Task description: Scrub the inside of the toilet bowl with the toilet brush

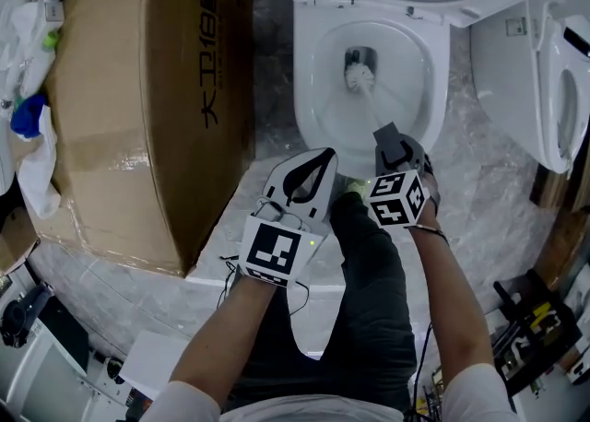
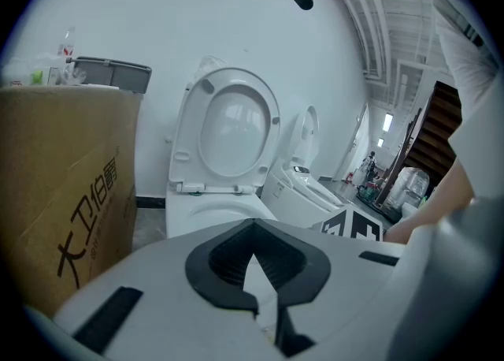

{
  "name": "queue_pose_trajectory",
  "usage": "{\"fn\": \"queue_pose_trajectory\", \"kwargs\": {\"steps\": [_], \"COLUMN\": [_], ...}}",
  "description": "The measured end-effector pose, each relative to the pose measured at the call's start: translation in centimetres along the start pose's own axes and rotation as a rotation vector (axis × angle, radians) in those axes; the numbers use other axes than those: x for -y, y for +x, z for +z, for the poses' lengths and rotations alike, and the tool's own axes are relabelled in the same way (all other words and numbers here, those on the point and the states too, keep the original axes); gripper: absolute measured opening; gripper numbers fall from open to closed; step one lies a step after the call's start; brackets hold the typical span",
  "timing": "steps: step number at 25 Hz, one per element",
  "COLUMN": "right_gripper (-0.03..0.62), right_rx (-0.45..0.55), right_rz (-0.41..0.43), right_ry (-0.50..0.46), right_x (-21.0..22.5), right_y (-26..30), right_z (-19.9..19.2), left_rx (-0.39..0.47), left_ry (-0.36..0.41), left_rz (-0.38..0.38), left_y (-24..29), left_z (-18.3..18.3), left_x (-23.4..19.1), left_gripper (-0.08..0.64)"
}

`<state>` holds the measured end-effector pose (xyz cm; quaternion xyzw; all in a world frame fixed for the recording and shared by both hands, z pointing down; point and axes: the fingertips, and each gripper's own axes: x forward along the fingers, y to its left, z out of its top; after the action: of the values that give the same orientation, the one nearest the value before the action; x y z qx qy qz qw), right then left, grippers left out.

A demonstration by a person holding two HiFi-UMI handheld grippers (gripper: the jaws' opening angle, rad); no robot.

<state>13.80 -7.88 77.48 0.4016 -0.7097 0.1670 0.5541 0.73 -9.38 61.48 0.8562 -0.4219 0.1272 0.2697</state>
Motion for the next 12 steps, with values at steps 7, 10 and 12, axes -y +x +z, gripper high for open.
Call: {"fn": "queue_pose_trajectory", "kwargs": {"steps": [7,10,12], "right_gripper": [0.16,0.16,0.16], "right_rx": [-0.014,-0.018,-0.02], "right_rz": [-0.031,-0.042,-0.05], "right_ry": [-0.02,-0.024,-0.03], "right_x": [0.9,1.0,0.9], "right_y": [3.4,4.6,5.1], "right_z": [1.3,1.8,2.2], "left_rx": [0.014,0.027,0.033], "left_ry": [0.002,0.005,0.005], "left_rz": [0.02,0.032,0.039], "left_y": [0.5,0.5,0.5], "left_z": [-0.1,0.1,0.1], "left_x": [-1.4,-2.2,-2.6], "left_gripper": [0.006,0.005,0.005]}}
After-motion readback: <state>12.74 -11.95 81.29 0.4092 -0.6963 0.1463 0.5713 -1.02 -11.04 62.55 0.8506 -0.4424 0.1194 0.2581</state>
